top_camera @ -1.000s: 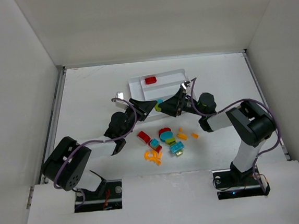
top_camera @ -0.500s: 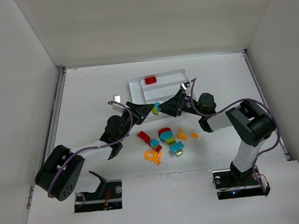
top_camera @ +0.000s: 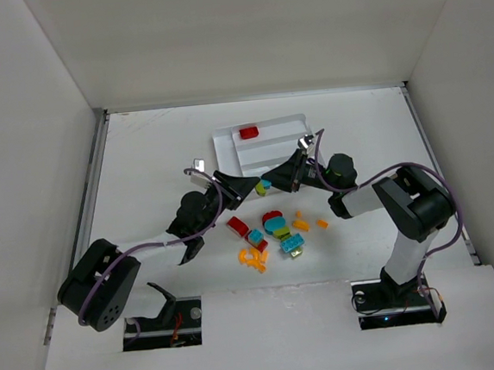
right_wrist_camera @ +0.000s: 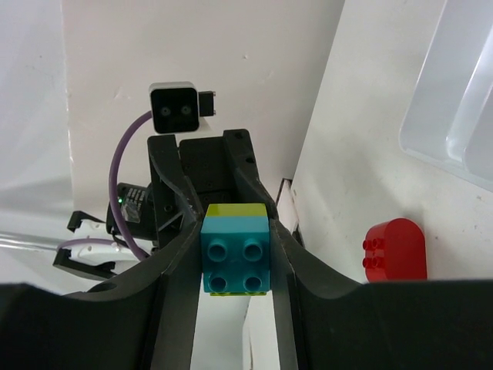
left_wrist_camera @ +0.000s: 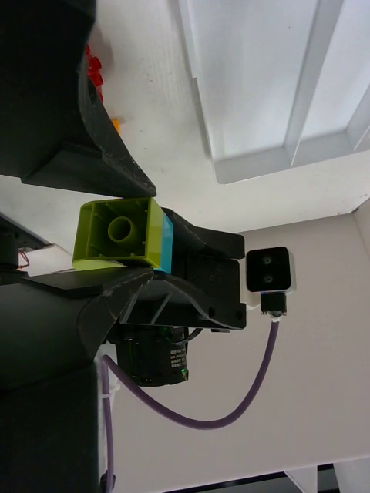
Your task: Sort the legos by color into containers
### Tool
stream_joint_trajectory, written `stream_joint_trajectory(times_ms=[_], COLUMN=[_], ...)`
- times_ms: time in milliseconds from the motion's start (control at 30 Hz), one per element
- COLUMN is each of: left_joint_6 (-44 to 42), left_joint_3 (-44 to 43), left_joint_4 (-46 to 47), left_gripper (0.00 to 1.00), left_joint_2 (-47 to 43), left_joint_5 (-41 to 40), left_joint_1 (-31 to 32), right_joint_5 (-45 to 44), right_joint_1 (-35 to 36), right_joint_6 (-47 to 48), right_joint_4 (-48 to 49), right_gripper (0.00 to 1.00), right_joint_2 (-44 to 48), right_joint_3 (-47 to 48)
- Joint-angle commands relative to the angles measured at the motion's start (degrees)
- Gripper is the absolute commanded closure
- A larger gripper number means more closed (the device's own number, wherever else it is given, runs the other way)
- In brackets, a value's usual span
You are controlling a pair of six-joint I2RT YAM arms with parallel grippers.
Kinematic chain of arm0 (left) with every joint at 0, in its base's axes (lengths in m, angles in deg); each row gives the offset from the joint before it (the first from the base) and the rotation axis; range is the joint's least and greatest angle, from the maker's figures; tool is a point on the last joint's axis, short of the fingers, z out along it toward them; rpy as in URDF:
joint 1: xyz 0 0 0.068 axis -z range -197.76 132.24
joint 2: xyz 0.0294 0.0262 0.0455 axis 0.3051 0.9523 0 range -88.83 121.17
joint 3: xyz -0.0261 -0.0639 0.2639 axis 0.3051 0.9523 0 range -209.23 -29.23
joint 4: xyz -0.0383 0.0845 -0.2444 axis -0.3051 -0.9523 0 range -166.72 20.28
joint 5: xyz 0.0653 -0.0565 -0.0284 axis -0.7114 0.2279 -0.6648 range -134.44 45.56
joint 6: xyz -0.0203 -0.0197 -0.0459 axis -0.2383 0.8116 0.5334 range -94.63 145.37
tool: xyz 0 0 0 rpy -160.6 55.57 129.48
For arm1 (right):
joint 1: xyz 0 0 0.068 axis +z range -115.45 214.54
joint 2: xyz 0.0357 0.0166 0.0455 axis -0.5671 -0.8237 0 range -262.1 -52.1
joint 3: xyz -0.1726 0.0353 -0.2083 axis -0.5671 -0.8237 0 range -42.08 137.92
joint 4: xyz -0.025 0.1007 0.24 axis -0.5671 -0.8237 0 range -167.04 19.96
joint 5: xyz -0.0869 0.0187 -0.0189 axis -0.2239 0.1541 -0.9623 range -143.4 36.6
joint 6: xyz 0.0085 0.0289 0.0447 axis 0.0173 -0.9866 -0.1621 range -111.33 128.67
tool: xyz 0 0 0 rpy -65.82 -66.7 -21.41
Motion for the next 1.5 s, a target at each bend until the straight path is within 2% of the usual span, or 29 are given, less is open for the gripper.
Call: stream_joint_trajectory(times_ms=[0,133,333,567,667,733,833,933,1267,1467], left_joint_6=[-0.73,-1.52,-3.89,-5.04,-5.92,-6.88,-8.64,-10.13,-16.90,-19.98], left_joint_3=[-0.43,0.80,2.56,2.91,2.30,1.16,-0.43,-0.69,0.28,-2.18], left_joint_4=[2.40,1.52,-1.29,-1.64,-2.61,-3.66,-5.59,-8.14,-22.99,-28.01], left_gripper=[0.88,0.88,0.89,0.89,0.89,0.89,0.89,0.89,0.89,0.89], left_joint_2=[-0.75,-2.42,-5.40,-6.46,-6.90,-6.73,-6.81,-8.56,-19.46,-20.44], left_joint_5=[0.61,0.61,0.87,1.67,1.76,1.58,0.97,0.26,-3.86,-6.85], left_joint_1=[-0.58,-2.25,-4.89,-7.08,-7.97,-8.14,-8.06,-8.40,-12.01,-11.66], right_joint_5=[-1.21,-2.44,-6.04,-12.45,-19.12,-27.01,-39.49,-48.83,-50.88,-53.24], right_joint_1=[0.23,-0.47,-1.61,-1.26,-1.26,-0.74,3.56,7.69,11.83,11.92], right_joint_6=[2.48,5.55,14.24,22.77,28.65,34.18,42.71,48.78,51.61,52.58], right_joint_4=[5.20,1.95,-9.37,-21.68,-32.12,-43.00,-55.07,-61.67,-64.77,-65.21], right_gripper=[0.74,0.79,0.79,0.78,0.78,0.78,0.77,0.76,0.76,0.72], right_joint_2=[1.05,4.12,10.63,13.88,16.60,18.01,17.85,15.04,4.58,1.24], right_joint_3=[0.53,-0.35,-1.23,0.79,2.98,6.48,12.37,17.21,26.01,27.95])
